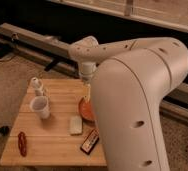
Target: Place the bottle in the ceramic bowl
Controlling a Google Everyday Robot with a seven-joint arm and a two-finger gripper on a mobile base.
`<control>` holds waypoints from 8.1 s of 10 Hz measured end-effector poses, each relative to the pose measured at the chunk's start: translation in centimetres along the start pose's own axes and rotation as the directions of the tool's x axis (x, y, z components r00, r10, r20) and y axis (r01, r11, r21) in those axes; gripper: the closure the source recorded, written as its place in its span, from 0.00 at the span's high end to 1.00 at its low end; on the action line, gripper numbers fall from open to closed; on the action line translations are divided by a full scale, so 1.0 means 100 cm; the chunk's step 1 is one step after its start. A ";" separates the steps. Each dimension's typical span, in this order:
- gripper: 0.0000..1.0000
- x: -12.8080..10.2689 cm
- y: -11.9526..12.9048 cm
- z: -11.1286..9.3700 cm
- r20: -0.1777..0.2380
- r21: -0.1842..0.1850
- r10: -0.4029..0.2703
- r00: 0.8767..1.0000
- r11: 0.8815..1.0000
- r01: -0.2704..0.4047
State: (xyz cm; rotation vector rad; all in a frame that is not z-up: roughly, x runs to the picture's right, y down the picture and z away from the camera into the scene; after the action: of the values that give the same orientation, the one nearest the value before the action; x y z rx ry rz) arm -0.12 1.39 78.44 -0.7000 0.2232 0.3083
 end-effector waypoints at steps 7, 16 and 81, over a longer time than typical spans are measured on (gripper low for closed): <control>0.80 -0.046 -0.003 -0.009 0.059 0.033 -0.089 0.994 0.996 0.087; 0.80 -0.273 0.032 -0.006 0.215 0.051 -0.414 0.885 0.909 0.413; 0.80 0.006 0.009 -0.005 0.238 -0.081 -0.248 0.939 0.958 0.274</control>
State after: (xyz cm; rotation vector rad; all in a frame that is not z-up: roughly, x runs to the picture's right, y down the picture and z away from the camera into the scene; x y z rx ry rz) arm 0.07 1.85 77.30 -0.7902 -0.1060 0.1441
